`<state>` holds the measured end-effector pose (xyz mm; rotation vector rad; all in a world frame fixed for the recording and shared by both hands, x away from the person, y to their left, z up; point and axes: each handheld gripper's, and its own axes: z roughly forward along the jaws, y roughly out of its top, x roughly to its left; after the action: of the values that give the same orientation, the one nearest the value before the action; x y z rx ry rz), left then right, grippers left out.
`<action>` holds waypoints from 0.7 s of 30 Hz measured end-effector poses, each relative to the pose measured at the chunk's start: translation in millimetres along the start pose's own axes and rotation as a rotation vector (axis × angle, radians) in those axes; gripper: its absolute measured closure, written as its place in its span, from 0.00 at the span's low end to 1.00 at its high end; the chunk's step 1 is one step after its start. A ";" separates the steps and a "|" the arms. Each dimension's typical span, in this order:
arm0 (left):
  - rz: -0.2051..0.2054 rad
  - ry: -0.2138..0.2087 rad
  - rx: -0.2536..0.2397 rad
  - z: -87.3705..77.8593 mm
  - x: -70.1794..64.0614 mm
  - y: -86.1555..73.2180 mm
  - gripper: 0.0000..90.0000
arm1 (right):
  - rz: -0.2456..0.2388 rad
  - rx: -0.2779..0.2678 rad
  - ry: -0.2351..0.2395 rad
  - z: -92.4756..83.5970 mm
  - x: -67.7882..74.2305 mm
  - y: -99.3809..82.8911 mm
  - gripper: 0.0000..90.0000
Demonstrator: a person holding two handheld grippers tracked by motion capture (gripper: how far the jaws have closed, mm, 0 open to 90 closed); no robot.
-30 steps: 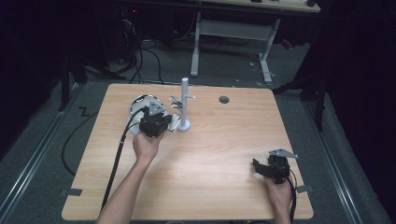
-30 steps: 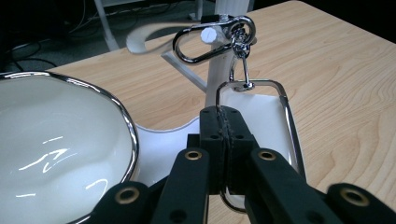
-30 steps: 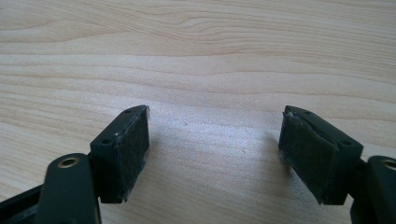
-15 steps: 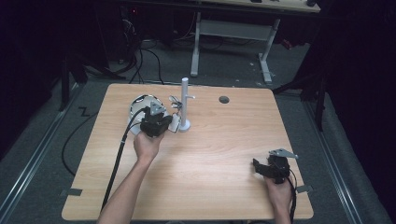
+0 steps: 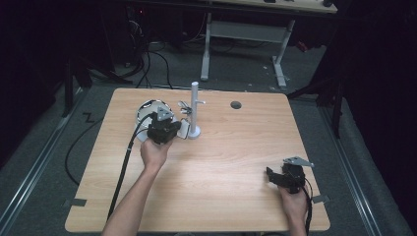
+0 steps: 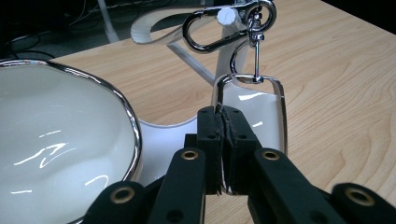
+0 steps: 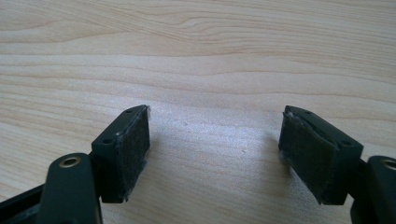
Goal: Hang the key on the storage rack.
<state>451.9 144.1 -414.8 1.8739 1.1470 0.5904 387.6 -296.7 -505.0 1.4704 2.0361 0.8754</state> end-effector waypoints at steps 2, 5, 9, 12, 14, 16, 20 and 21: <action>0.001 -0.002 0.004 0.3 0.2 -0.3 0.95 | 0.001 0.000 0.000 0.0 0.1 0.0 0.27; 0.001 0.001 0.008 0.2 1.0 -0.7 0.93 | 0.000 0.000 0.000 0.0 0.0 0.0 0.28; 0.003 0.001 0.002 -1.5 1.0 -0.3 0.91 | 0.000 0.000 0.000 0.0 0.1 0.0 0.27; 0.008 0.001 0.002 -2.6 0.8 -0.1 0.89 | 0.000 0.000 0.000 0.0 0.1 0.0 0.27; 0.006 0.002 -0.001 -3.8 0.8 -0.2 0.87 | 0.000 0.000 0.000 0.0 0.1 0.0 0.27; 0.005 0.003 -0.004 -5.1 1.1 -0.4 0.84 | 0.001 0.000 -0.001 0.0 0.1 0.0 0.27; 0.000 0.005 -0.011 -8.0 1.9 -1.5 0.79 | 0.000 0.000 -0.001 0.0 0.1 0.0 0.27; 0.002 0.005 -0.007 -9.0 2.5 -1.8 0.79 | 0.000 0.000 -0.001 0.0 0.1 0.0 0.27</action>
<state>445.6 150.5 -411.6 1.8684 1.1451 0.6005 387.6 -296.6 -505.1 1.4702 2.0358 0.8748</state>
